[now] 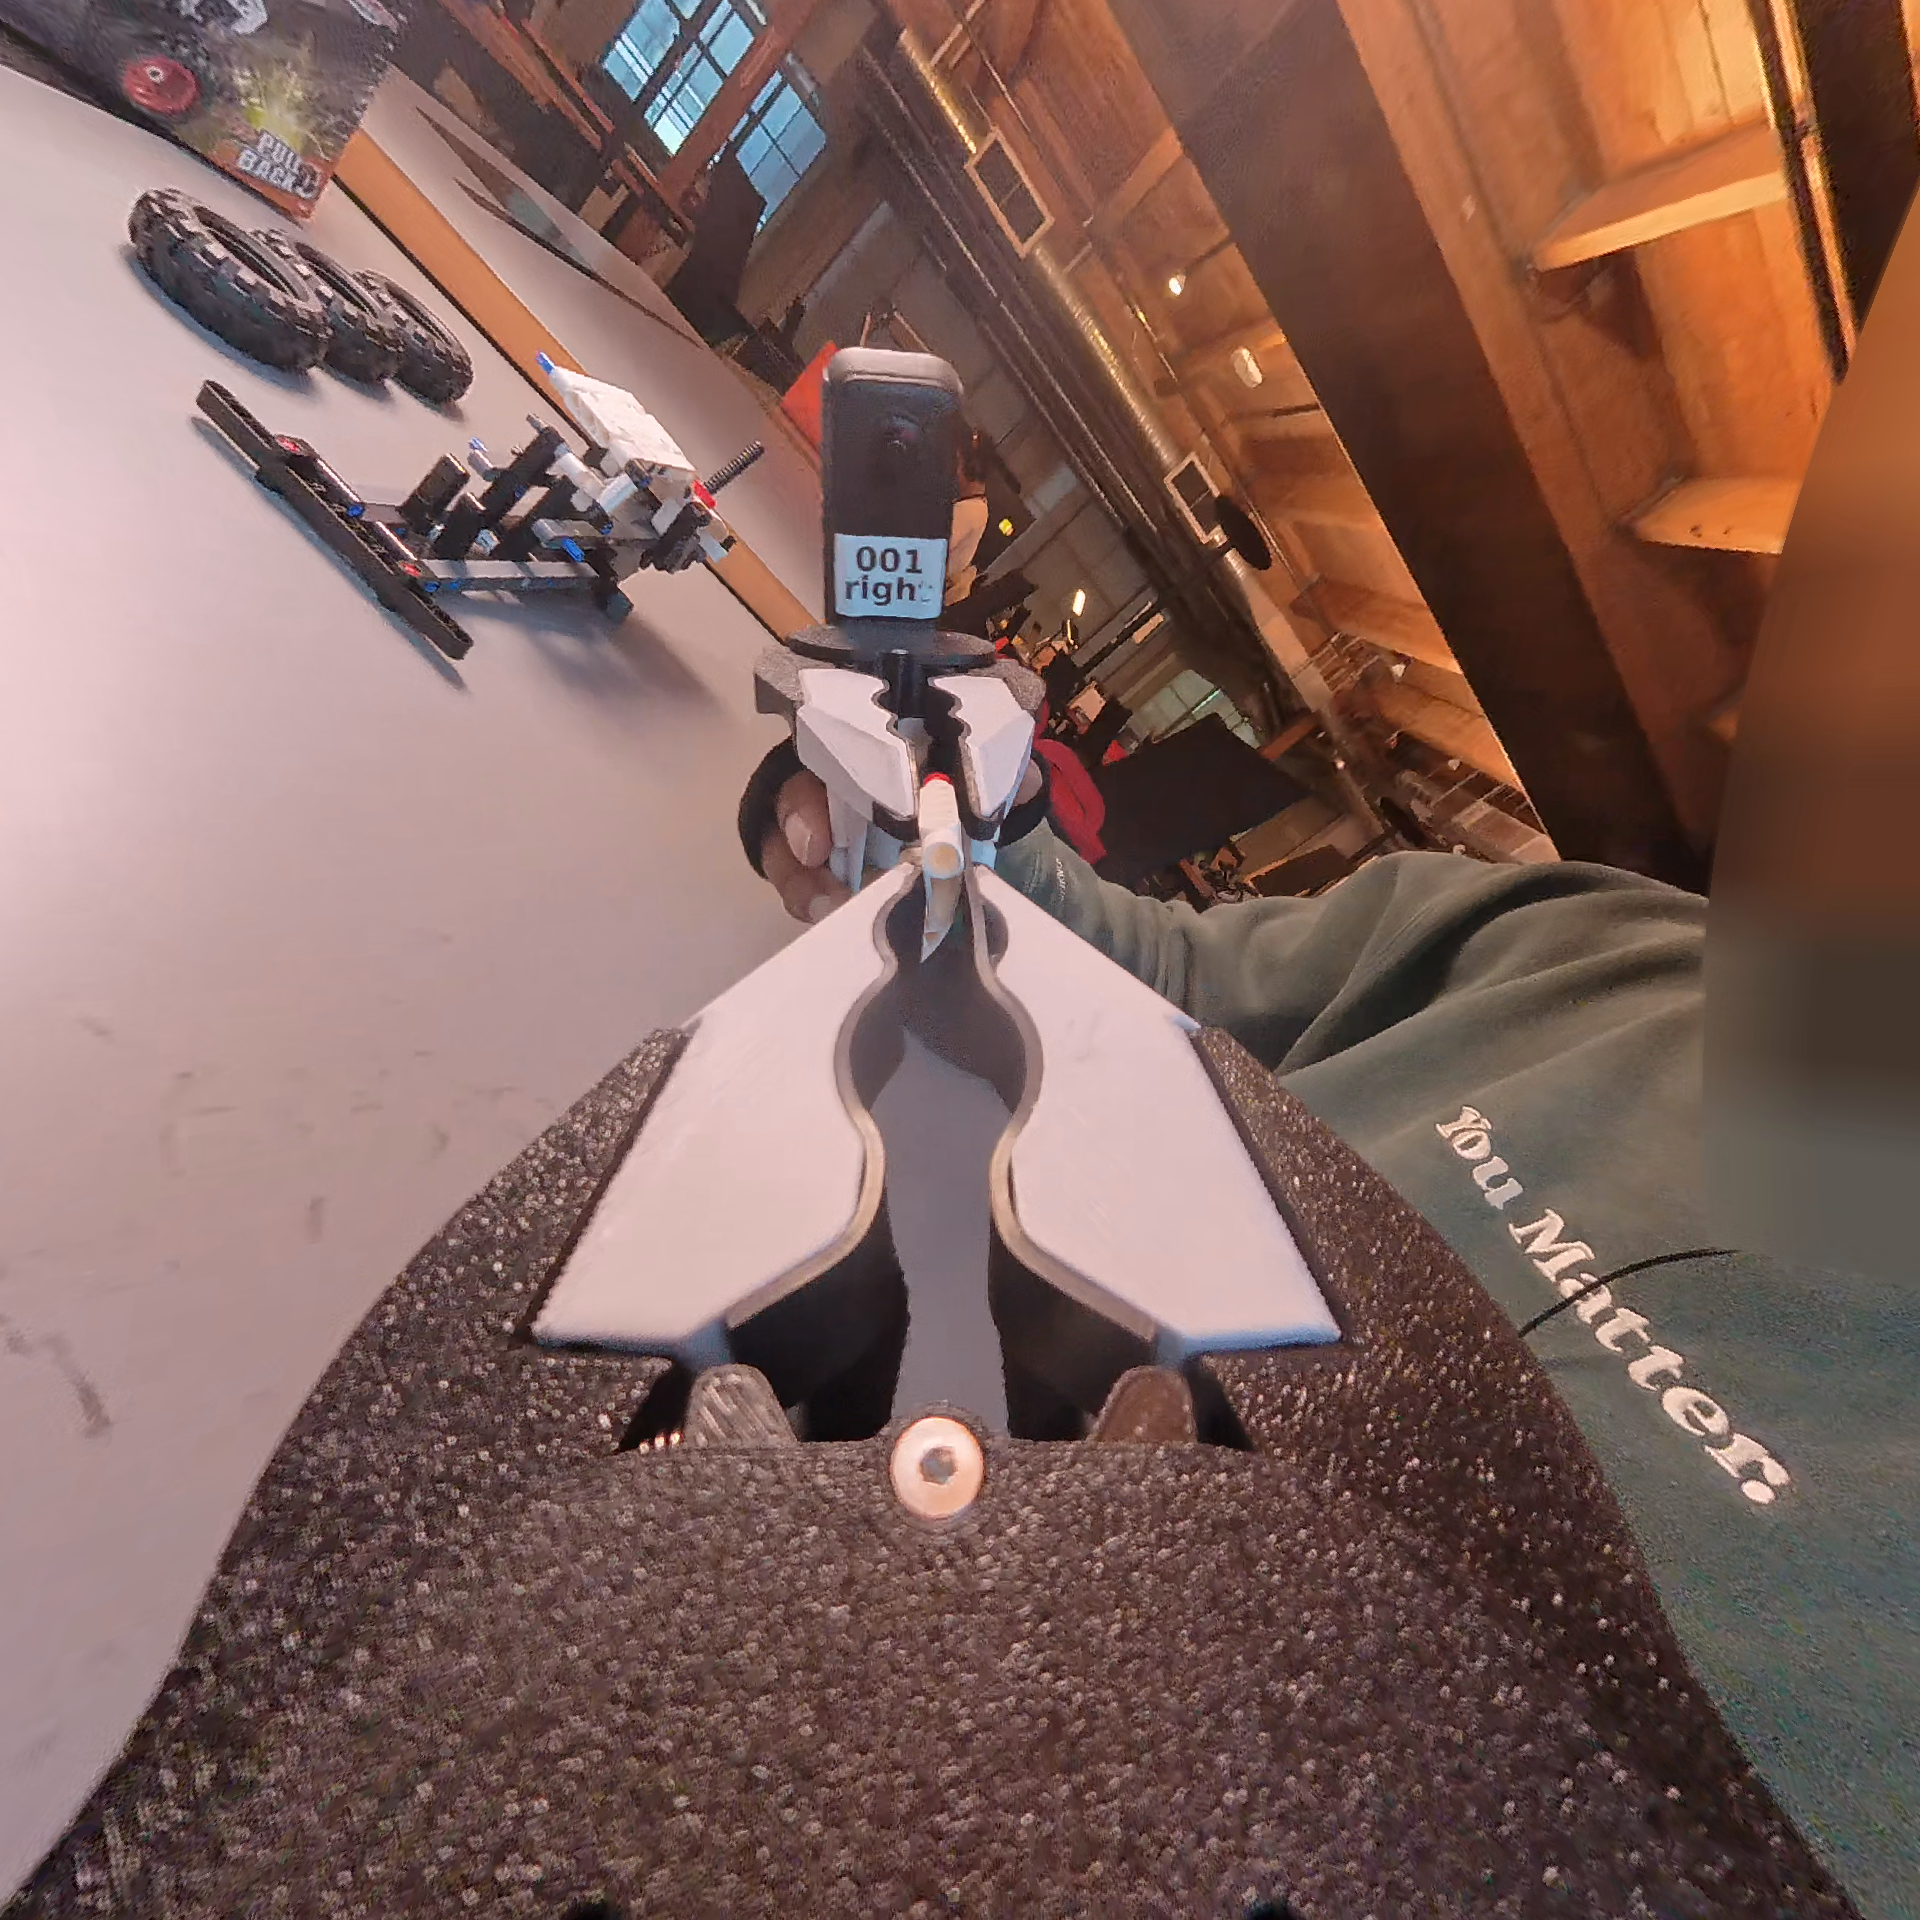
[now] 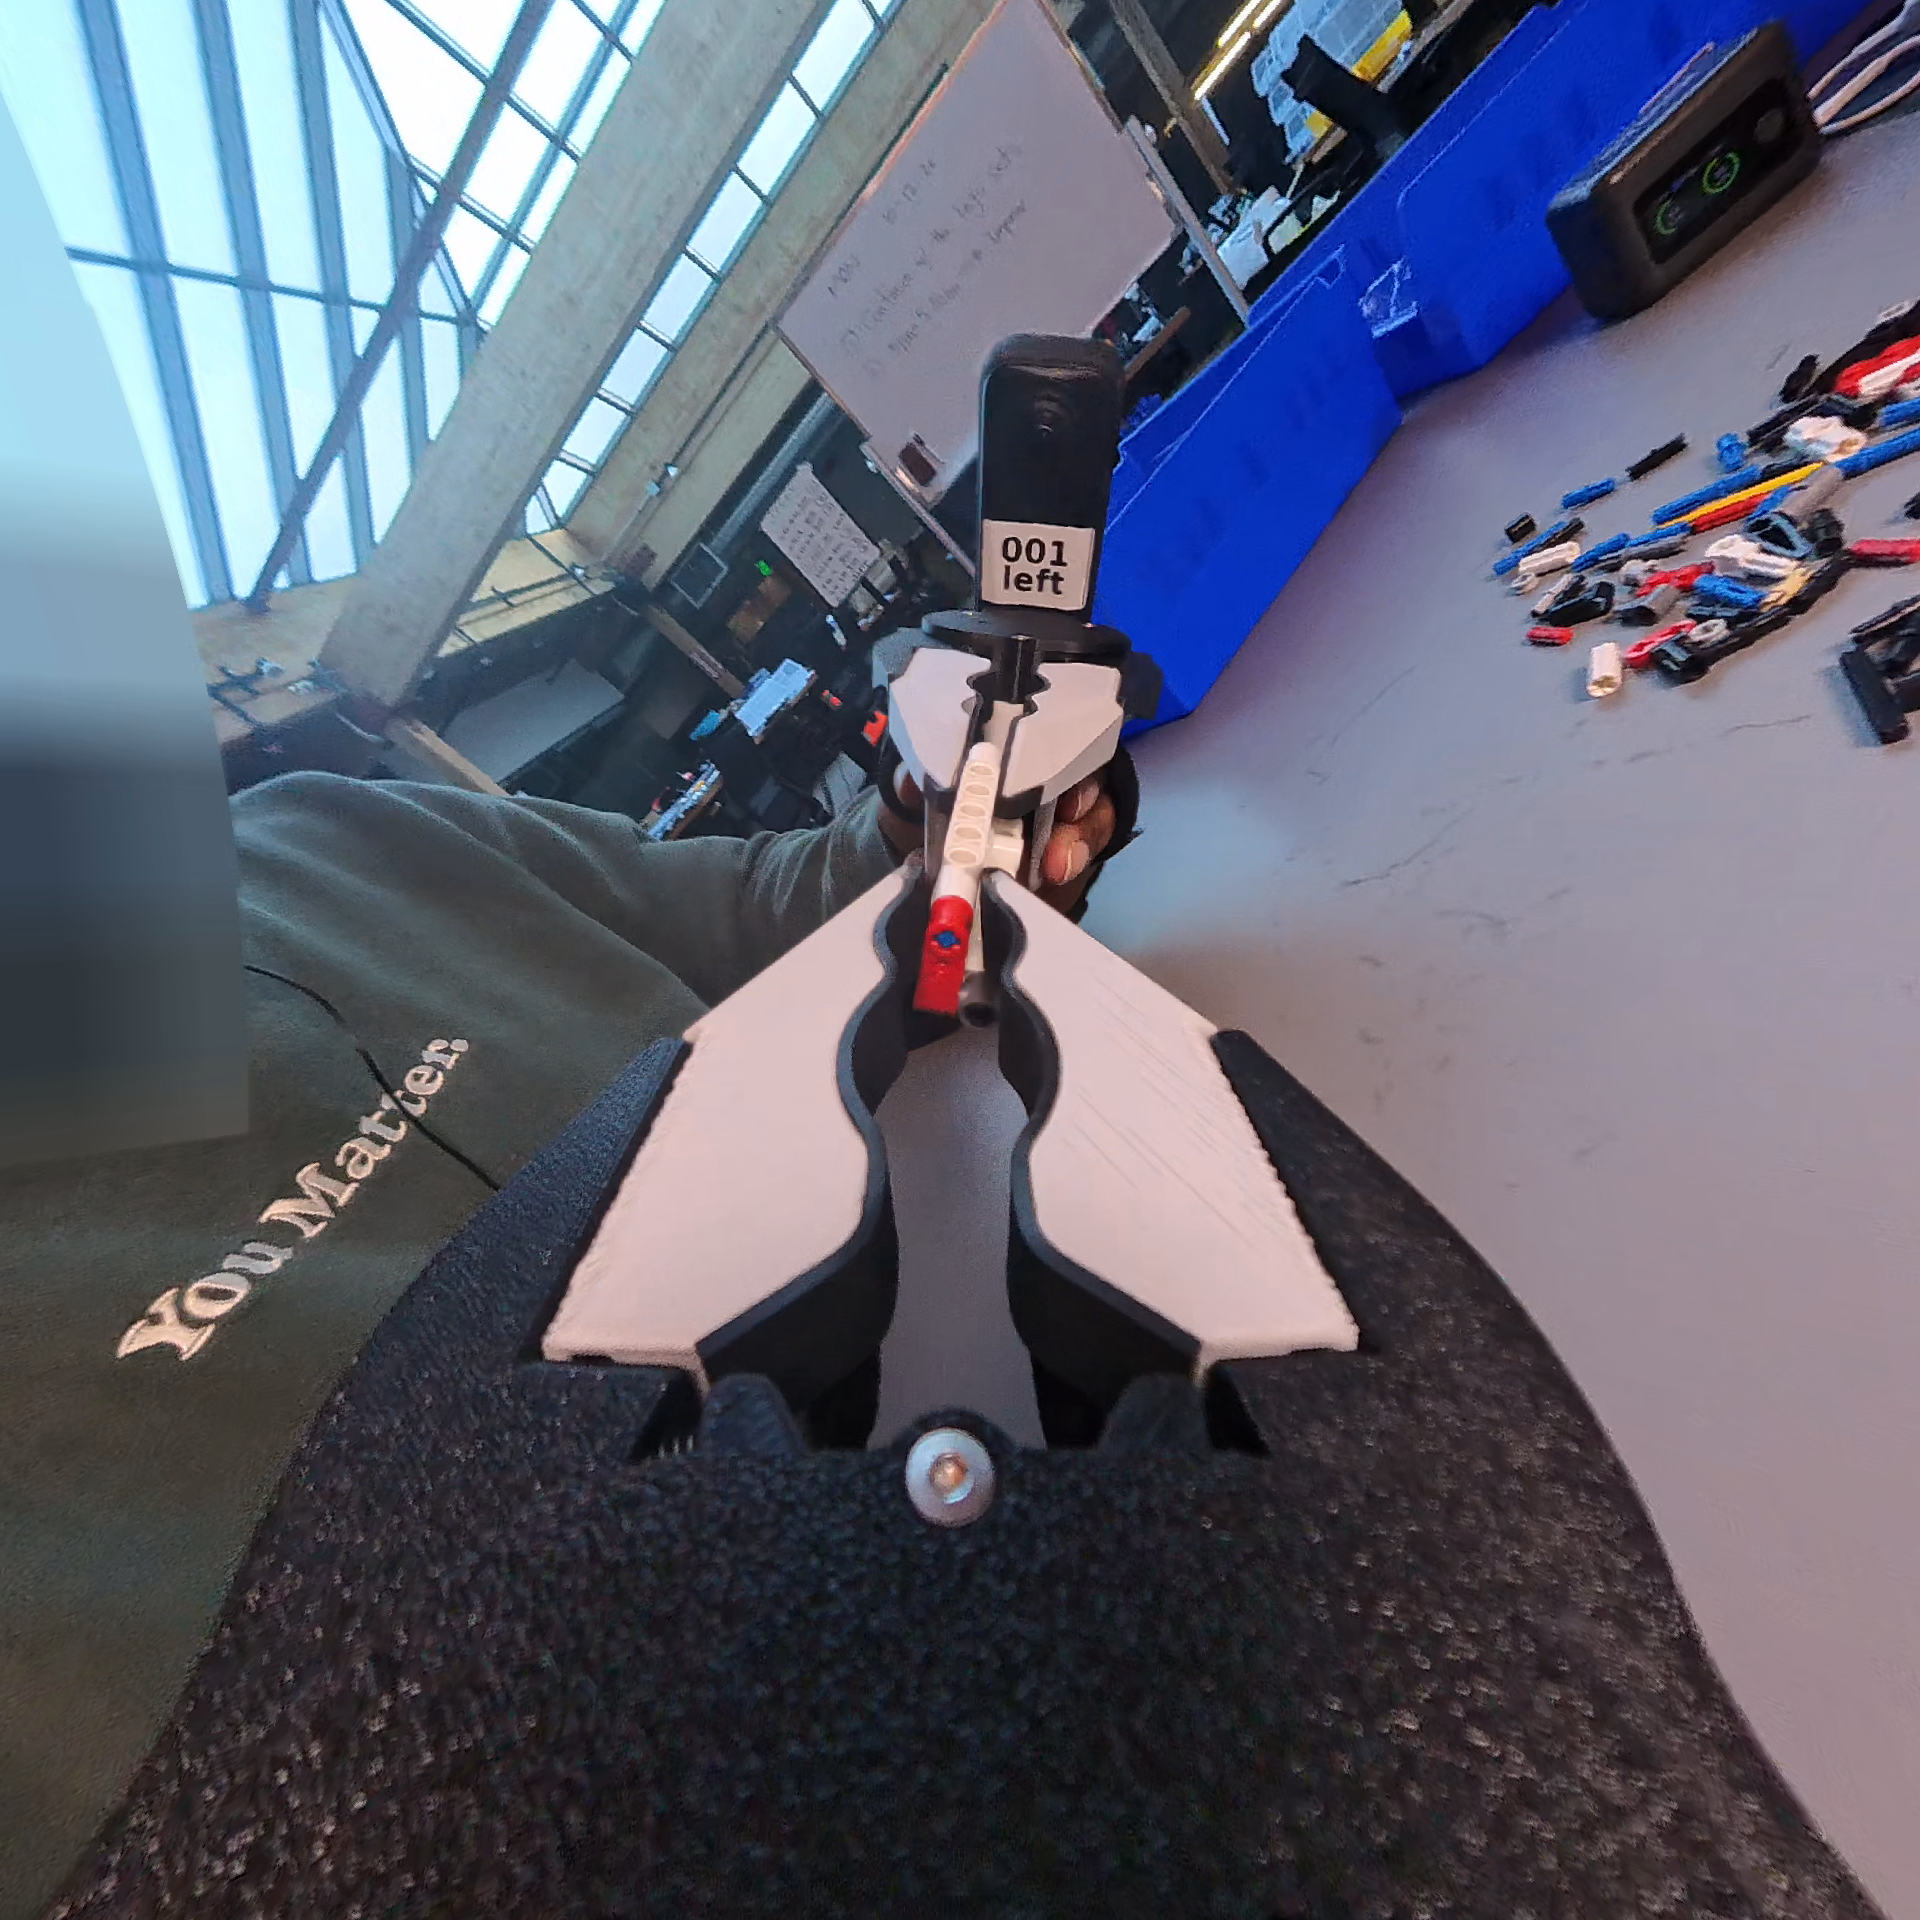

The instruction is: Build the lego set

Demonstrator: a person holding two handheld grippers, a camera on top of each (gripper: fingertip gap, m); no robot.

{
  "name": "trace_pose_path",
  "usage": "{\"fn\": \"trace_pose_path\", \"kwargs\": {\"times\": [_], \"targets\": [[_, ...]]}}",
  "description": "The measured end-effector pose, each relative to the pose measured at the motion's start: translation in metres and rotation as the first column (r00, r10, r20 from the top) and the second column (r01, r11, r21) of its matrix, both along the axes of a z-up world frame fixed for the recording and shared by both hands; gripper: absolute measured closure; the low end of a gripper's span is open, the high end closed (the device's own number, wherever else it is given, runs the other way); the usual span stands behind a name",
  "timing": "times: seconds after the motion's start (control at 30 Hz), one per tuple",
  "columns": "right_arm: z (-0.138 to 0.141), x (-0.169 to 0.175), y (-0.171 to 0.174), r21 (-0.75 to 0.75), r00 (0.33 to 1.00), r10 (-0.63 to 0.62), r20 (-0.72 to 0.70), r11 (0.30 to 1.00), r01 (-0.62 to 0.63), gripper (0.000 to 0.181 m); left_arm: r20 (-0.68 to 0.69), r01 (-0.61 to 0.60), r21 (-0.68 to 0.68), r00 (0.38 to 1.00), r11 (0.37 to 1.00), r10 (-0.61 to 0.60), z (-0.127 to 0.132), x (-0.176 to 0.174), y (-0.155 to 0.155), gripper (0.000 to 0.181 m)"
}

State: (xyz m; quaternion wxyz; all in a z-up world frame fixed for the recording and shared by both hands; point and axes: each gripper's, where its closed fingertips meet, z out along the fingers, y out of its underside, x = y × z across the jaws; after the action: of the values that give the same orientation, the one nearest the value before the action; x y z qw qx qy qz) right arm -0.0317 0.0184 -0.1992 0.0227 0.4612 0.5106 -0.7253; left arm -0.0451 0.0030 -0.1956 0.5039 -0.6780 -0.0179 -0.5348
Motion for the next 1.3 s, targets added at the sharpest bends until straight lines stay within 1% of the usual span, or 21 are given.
{"fn": "trace_pose_path", "kwargs": {"times": [0.17,0.27,0.3,0.33,0.4,0.43,0.47,0.5,0.53,0.6,0.67,0.73,0.8,0.87,0.93,0.97,1.0,1.03,1.07,1.17,1.3], "targets": [[-0.004,0.000,0.000,0.090,1.000,-0.022,-0.005,0.996,0.023,0.173,-0.015,-0.005,0.004,1.000,1.000,0.005,0.000,-0.001,0.000,0.175],[-0.006,0.002,0.000,0.063,1.000,0.003,0.024,0.998,-0.004,0.174,-0.028,0.019,0.010,0.999,1.000,-0.019,0.000,0.002,-0.001,0.174],[-0.008,0.003,0.000,0.067,0.999,0.010,0.036,0.998,-0.012,0.174,-0.056,0.027,0.009,0.998,1.000,-0.026,-0.002,0.003,-0.002,0.174],[-0.011,0.004,0.000,0.081,0.999,0.015,0.045,0.997,-0.018,0.174,-0.114,0.034,0.020,0.993,0.999,-0.032,-0.005,0.005,-0.003,0.168],[-0.018,0.006,-0.003,0.137,0.998,0.030,0.056,0.990,-0.037,0.174,-0.224,0.056,0.027,0.973,0.998,-0.049,-0.009,0.010,-0.005,0.148],[-0.019,0.007,-0.006,0.157,0.998,0.043,0.051,0.986,-0.050,0.174,-0.260,0.063,0.019,0.964,0.998,-0.056,-0.012,0.013,-0.005,0.146],[-0.019,0.008,-0.010,0.170,0.997,0.058,0.053,0.983,-0.066,0.174,-0.287,0.067,0.004,0.956,0.998,-0.063,-0.016,0.016,-0.005,0.146],[-0.021,0.008,-0.013,0.195,0.996,0.065,0.057,0.978,-0.075,0.174,-0.302,0.073,-0.013,0.951,0.997,-0.074,-0.021,0.019,-0.005,0.155],[-0.023,0.009,-0.015,0.223,0.996,0.071,0.058,0.971,-0.083,0.174,-0.302,0.083,-0.024,0.949,0.996,-0.087,-0.023,0.022,-0.006,0.174],[-0.019,0.006,-0.011,0.233,0.999,0.046,0.028,0.971,-0.051,0.174,-0.255,0.069,-0.031,0.964,0.997,-0.075,-0.022,0.022,-0.003,0.174],[0.003,-0.004,0.003,0.173,0.995,-0.062,-0.084,0.982,0.075,0.172,-0.117,0.037,-0.020,0.992,0.999,-0.040,-0.011,0.016,0.001,0.174],[0.017,-0.010,0.023,0.149,0.969,-0.185,-0.162,0.966,0.210,0.144,0.053,-0.014,-0.001,0.998,1.000,0.014,0.001,0.004,0.006,0.174],[0.018,-0.009,0.022,0.138,0.965,-0.191,-0.177,0.967,0.216,0.137,0.217,-0.078,0.025,0.974,0.997,0.070,0.013,-0.011,0.010,0.174],[0.015,-0.013,0.007,0.116,0.968,-0.181,-0.172,0.972,0.203,0.142,0.314,-0.112,0.032,0.945,0.993,0.096,0.020,-0.018,0.013,0.174],[0.012,-0.020,-0.008,0.130,0.970,-0.174,-0.171,0.972,0.197,0.144,0.340,-0.103,0.041,0.937,0.994,0.083,0.023,-0.012,0.014,0.174],[0.013,-0.022,-0.013,0.127,0.971,-0.165,-0.175,0.974,0.189,0.151,0.341,-0.094,0.044,0.937,0.995,0.073,0.024,-0.007,0.015,0.174],[0.014,-0.023,-0.014,0.116,0.970,-0.166,-0.176,0.975,0.188,0.163,0.340,-0.086,0.053,0.938,0.995,0.063,0.025,-0.003,0.014,0.174],[0.016,-0.024,-0.012,0.106,0.967,-0.172,-0.187,0.975,0.194,0.171,0.349,-0.085,0.062,0.935,0.994,0.058,0.028,-0.002,0.013,0.174],[0.016,-0.022,-0.014,0.102,0.972,-0.138,-0.188,0.982,0.159,0.174,0.345,-0.079,0.059,0.937,0.995,0.054,0.029,-0.001,0.012,0.174],[0.016,-0.016,-0.016,0.117,0.976,-0.100,-0.196,0.985,0.125,0.175,0.332,-0.052,0.051,0.943,0.997,0.033,0.028,0.004,0.010,0.174],[0.015,-0.005,-0.018,0.123,0.984,0.003,-0.179,0.992,0.019,0.176,0.337,-0.003,0.027,0.942,1.000,-0.006,0.025,0.013,0.008,0.174]]}}
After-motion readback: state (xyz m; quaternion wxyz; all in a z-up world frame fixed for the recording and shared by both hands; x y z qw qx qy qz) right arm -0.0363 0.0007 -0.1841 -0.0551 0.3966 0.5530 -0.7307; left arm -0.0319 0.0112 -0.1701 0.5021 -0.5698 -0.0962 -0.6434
